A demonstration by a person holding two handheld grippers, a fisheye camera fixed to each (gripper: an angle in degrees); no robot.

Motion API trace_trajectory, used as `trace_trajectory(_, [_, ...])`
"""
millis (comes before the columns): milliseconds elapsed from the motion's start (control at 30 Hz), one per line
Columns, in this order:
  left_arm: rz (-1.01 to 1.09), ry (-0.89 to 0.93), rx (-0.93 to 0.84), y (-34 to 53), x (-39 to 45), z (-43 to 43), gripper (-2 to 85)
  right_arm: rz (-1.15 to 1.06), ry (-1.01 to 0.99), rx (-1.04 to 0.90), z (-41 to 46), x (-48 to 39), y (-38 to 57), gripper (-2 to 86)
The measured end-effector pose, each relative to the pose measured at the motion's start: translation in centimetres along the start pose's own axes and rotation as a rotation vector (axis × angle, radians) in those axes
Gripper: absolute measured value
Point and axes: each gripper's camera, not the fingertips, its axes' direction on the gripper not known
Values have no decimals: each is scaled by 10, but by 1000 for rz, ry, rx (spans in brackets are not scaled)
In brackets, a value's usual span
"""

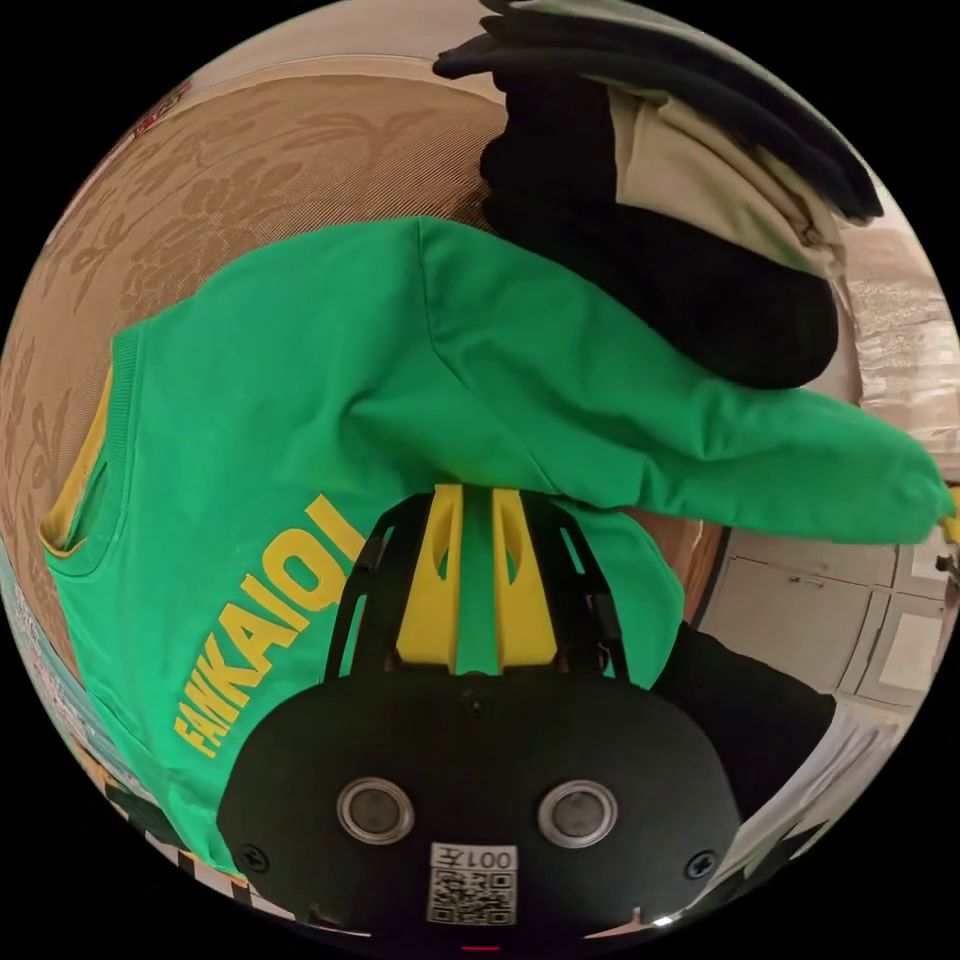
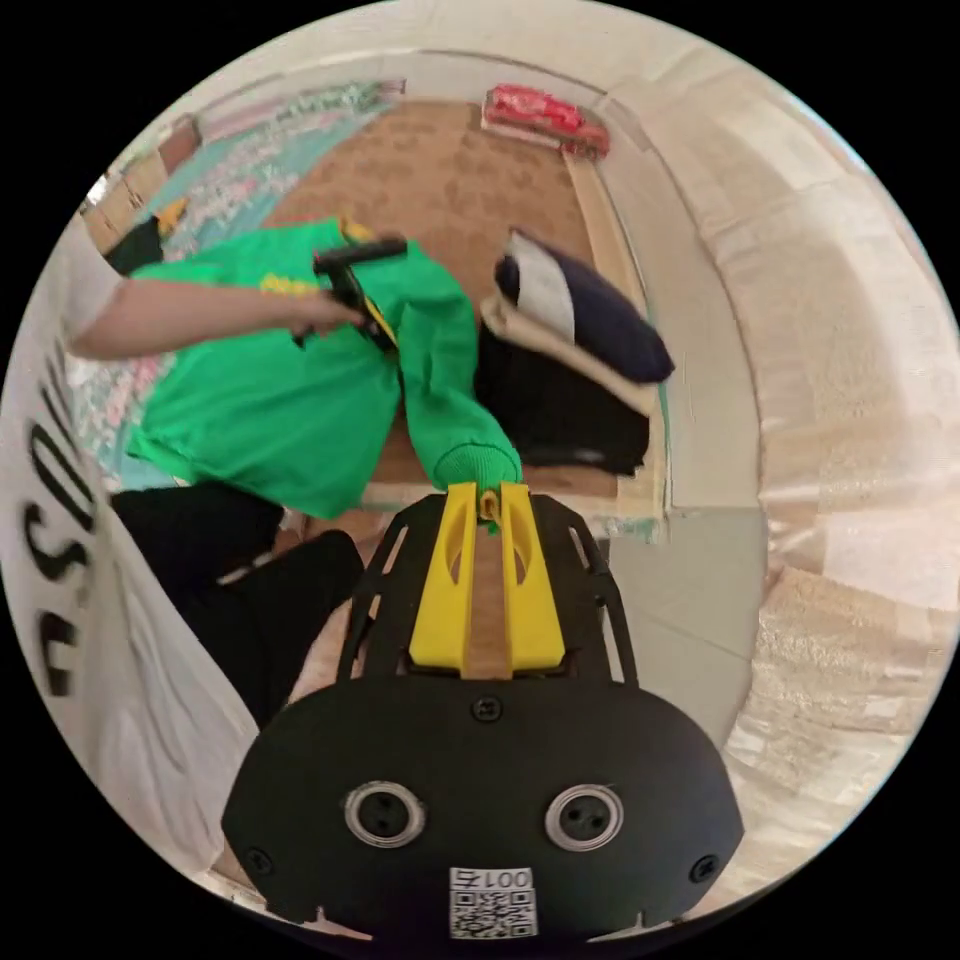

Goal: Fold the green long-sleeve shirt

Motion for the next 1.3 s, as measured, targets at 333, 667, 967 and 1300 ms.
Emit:
trace_trajectory(333, [-20,281,99,52,-80,-25,-8,-376,-906,366,-13,-54,-129,21])
trace_trajectory(667, [-274,454,174,280,-192,-46,11,-695,-549,53,77,-134,-164,74])
trace_trajectory(967, [-405,542,281,342,-136,-73,128,-747,-132,0,100,-21,-374,111])
trace_trajectory(1300, [-490,280,110,339,-101,-69,78,-1355,-303,-626,141,-36,-546,39])
